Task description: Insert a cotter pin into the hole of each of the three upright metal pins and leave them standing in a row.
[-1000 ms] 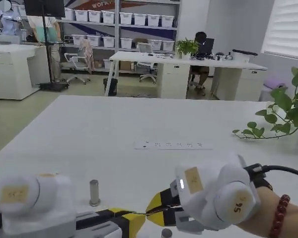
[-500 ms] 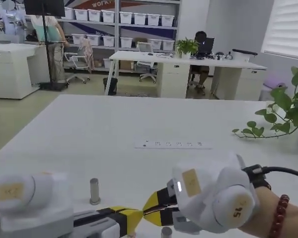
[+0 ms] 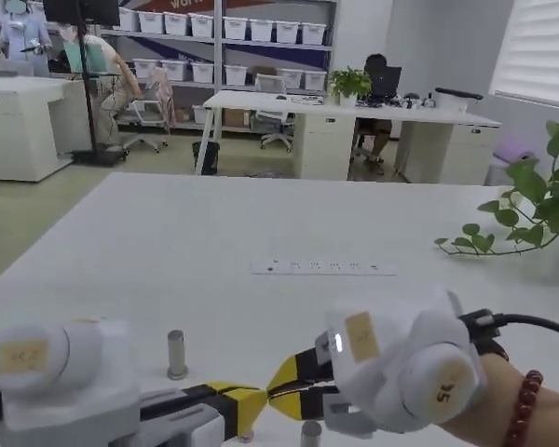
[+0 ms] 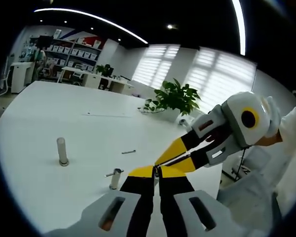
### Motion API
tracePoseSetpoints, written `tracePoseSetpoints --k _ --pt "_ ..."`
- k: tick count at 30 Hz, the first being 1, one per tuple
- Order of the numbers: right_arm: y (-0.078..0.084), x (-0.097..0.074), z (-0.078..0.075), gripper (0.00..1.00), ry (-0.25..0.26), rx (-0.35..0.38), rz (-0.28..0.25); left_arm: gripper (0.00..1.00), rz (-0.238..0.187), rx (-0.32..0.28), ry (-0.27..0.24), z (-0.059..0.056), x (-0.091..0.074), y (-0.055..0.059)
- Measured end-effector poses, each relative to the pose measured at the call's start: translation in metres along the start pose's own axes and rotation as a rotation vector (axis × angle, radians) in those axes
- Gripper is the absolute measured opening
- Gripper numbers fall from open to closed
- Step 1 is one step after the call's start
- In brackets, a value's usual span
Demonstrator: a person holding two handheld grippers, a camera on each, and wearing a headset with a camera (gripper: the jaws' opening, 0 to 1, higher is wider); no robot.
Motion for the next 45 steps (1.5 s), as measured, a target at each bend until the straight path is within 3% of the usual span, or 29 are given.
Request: tracePoseSetpoints --k 9,12,16,20,26,30,31,34,45 --pt "0.005 -0.001 -0.001 0.06 -0.011 0.097 0.001 0.00 0.017 0.047 0.002 0.002 0.001 0.001" --pt "0.008 -0.003 -0.002 0.07 -0.023 0.164 0.006 0.00 0.035 0.095 0.008 0.002 0.001 0.002" --pt "0.012 -0.007 -0.003 0.10 -0.052 0.303 -0.003 0.00 0.066 0.153 0.019 -0.001 0.000 0.005" --pt "0.012 -0.013 -0.001 0.12 -0.112 0.468 -0.037 0.00 0.078 0.184 0.041 -0.002 -0.002 0.007" --pt "0.011 -0.021 0.002 0.13 -0.201 0.583 -0.101 0.00 0.108 0.240 0.093 -0.009 -0.003 0.010" --pt "0.014 -0.024 0.007 0.14 -0.245 0.578 -0.109 0.00 0.109 0.259 0.140 -0.015 -0.003 0.011" --pt "0.013 -0.025 0.011 0.15 -0.280 0.589 -0.122 0.00 0.110 0.263 0.152 -0.017 -0.003 0.011" --pt "0.011 -0.027 0.013 0.15 -0.308 0.613 -0.149 0.00 0.110 0.273 0.183 -0.022 -0.003 0.012" --pt "0.012 -0.032 0.028 0.14 -0.391 0.620 -0.164 0.00 0.121 0.299 0.284 -0.039 -0.002 0.019"
Point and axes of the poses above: the centre of the closed fingertips' face, and the gripper's own axes: x roughly forward along the fingers, z roughly to its left, y roughly out of its underside, the point moved 2 cm from there along -x, roughly backward along the fingers, and after that the axes turned 11 degrees about y, right-handed, at the moved point
